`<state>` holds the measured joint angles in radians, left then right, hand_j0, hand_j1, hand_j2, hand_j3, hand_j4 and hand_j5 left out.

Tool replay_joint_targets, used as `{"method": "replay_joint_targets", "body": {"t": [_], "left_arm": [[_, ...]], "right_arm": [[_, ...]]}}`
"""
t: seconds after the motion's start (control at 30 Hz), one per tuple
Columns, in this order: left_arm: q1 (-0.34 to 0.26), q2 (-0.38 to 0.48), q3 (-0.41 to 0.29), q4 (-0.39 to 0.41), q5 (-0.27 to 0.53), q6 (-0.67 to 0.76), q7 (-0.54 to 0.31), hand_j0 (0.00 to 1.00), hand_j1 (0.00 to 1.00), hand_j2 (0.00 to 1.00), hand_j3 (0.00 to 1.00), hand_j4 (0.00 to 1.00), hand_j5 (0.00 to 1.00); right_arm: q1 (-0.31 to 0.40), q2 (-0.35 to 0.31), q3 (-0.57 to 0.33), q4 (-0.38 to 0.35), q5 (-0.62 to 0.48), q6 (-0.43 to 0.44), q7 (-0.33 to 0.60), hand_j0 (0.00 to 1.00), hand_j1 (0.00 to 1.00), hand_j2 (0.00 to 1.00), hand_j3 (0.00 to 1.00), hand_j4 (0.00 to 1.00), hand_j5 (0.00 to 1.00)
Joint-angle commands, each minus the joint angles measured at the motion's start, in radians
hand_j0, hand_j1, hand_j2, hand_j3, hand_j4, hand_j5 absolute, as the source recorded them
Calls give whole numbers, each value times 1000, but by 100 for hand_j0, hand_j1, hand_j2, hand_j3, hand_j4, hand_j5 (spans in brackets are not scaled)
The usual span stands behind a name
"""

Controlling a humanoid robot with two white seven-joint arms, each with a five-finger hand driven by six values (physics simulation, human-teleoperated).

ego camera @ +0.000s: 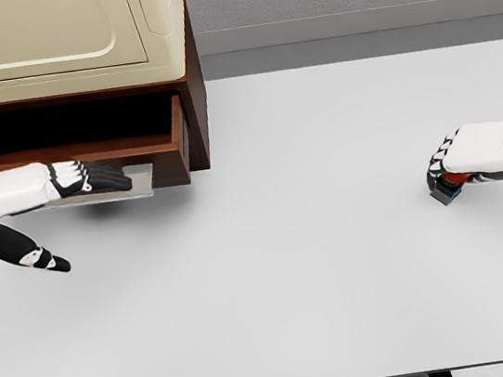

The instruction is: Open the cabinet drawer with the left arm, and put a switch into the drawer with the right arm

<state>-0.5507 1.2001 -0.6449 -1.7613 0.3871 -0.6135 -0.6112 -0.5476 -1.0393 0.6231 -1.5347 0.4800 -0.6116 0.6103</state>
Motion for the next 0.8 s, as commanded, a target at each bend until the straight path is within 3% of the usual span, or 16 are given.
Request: {"method": "replay_joint_targets", "body": {"t": [0.0, 0.57, 0.63, 0.77], "left_arm": [[0, -37, 1, 0, -27, 3, 0, 100, 100, 100, 100, 100, 100], [29, -40, -7, -1, -44, 3, 0, 100, 100, 100, 100, 100, 100], [29, -36, -7, -1, -44, 3, 0, 100, 100, 100, 100, 100, 100], [32, -34, -7, -1, -44, 3, 0, 100, 100, 100, 100, 100, 100]], "right_arm": [[0, -1, 0, 1, -1, 1, 1, 59, 59, 59, 59, 59, 59], [3, -1, -2, 1, -15, 1, 1, 45, 45, 45, 45, 45, 45], [2, 1, -2, 21, -38, 1, 1, 39, 39, 39, 39, 39, 39], [-2, 1, -46, 54, -73, 1, 1, 40, 40, 40, 40, 40, 40]]}}
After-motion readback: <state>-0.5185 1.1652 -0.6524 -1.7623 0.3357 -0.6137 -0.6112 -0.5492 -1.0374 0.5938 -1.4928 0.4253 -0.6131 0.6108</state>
